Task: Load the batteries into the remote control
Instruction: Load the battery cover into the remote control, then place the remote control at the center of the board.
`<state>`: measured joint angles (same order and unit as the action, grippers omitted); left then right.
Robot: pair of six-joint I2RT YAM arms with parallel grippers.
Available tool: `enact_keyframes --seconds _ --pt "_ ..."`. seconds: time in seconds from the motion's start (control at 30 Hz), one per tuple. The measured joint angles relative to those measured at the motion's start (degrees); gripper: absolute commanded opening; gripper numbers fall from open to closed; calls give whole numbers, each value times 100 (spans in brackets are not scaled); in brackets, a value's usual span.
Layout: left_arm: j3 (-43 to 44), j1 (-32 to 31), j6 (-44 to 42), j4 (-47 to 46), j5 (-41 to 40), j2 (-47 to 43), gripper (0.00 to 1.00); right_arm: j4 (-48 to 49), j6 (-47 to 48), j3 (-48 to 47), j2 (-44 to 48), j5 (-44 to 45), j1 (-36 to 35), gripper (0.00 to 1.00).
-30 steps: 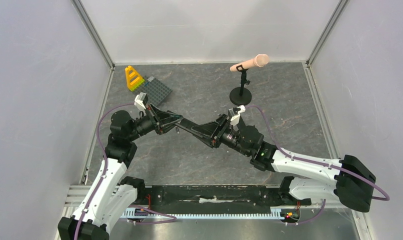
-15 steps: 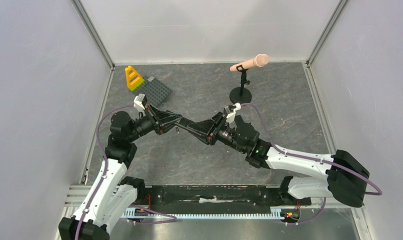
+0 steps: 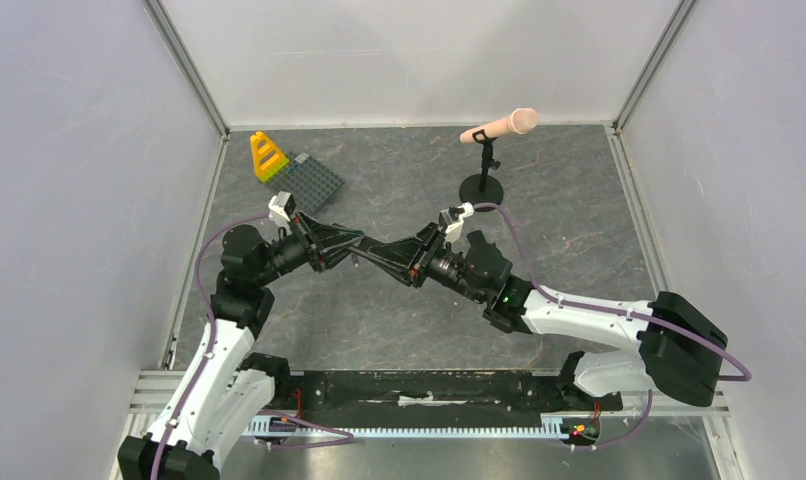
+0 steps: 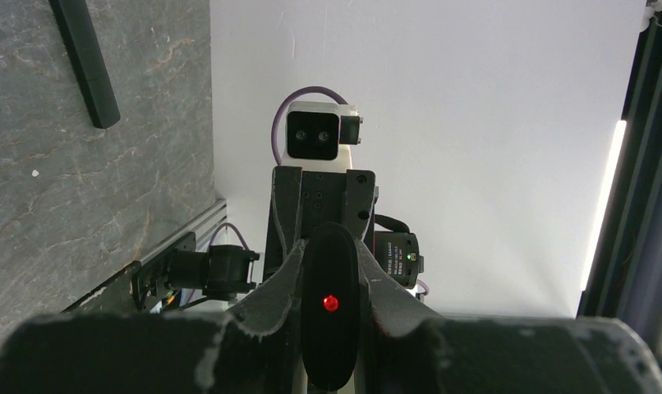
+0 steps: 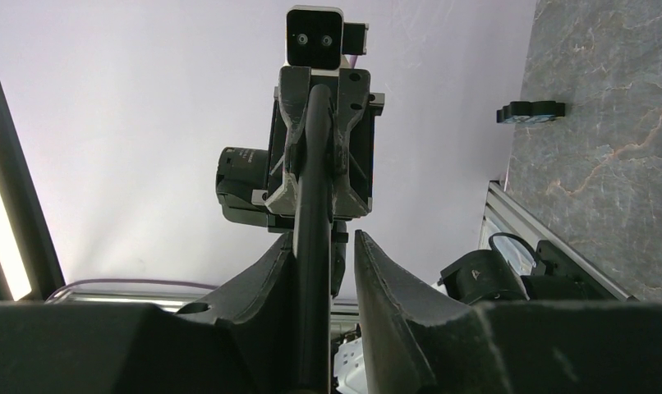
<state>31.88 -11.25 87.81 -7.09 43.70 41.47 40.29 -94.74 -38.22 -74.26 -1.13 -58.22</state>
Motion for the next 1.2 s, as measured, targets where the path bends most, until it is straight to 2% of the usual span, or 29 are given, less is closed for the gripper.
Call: enact_keyframes --seconds 0.13,0.27,0.5,0.57,0.7,0.93,1.2 --pt "-17 2 28 15 2 0 2 94 -2 -33 -90 -39 0 27" --pt "-20 2 35 15 9 -2 2 208 -2 -52 -157 -57 0 28" --pt "-17 -9 52 4 59 -42 2 140 131 -33 -181 -52 -4 66" --pt "-9 -22 22 57 90 -61 2 92 201 52 -120 -35 -13 73" --pt "22 -52 -188 291 190 -66 2 46 334 402 164 -131 94 80" --pt "15 -52 -413 481 205 -142 2 74 503 1193 1056 -332 345 82" --pt "-46 -52 -645 496 297 -214 2 186 688 1268 1228 -682 372 74"
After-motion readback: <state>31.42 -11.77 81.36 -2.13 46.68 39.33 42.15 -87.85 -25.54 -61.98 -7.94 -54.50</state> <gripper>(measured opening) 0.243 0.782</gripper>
